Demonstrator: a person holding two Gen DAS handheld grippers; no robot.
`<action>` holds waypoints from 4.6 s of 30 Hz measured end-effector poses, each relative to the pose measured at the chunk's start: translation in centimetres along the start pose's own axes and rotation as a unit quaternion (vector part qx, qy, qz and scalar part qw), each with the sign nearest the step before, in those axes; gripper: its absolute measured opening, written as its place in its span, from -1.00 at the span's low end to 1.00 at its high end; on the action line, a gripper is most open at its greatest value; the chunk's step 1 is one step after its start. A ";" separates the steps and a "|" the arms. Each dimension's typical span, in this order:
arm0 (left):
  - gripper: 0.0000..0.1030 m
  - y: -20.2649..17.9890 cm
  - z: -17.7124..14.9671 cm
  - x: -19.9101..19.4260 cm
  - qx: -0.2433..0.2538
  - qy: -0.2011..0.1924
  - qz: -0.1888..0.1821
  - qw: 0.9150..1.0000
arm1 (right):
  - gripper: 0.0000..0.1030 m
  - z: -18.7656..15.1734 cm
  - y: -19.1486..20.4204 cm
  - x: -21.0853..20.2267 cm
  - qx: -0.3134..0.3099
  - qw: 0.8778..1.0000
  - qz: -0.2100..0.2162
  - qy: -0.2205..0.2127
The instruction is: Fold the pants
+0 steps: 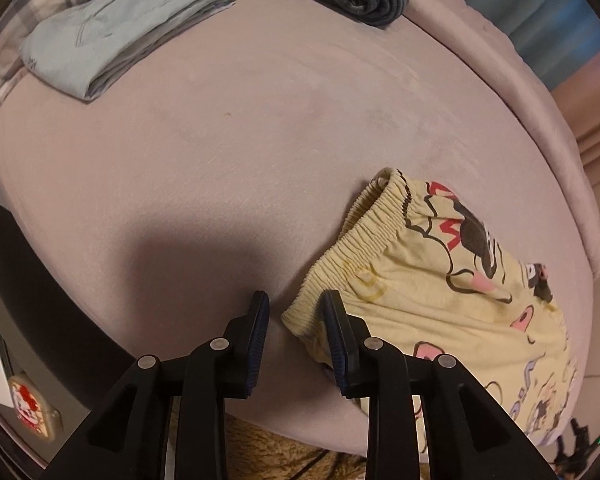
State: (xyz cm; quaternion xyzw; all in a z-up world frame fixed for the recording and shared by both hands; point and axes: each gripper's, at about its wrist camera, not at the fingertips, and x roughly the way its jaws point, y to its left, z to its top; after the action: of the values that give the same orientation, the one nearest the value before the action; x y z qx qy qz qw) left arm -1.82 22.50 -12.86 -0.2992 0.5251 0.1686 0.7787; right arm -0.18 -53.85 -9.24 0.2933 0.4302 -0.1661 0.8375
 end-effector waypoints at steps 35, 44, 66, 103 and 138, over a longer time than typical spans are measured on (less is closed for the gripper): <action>-0.65 -0.1 0.0 -1.7 -0.021 -0.025 -0.012 0.999 | -0.86 2.3 -0.4 -1.0 0.009 0.993 0.074 -0.088; -0.68 0.5 0.3 -0.6 -0.020 -0.001 -0.015 1.000 | -0.79 0.9 -1.9 3.1 -0.034 0.999 -0.039 -0.012; -0.09 -4.9 7.5 2.1 0.089 -0.009 -0.076 0.993 | 0.11 -13.5 38.9 7.6 -0.388 0.864 0.245 0.206; -0.69 -9.5 -4.7 2.6 0.199 -0.046 -0.016 0.979 | -1.00 -22.3 45.3 11.1 -0.454 0.856 0.189 0.162; -0.71 -14.6 -10.6 3.2 0.069 0.142 -0.187 0.970 | 0.06 -21.5 24.9 0.5 -0.377 0.874 0.202 0.230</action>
State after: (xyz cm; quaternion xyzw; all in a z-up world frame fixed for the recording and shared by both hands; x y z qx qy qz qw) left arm 0.30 4.38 -14.41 -0.3586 0.5756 -0.0608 0.7324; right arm -0.09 -20.95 -10.82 0.0661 0.5717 0.2535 0.7775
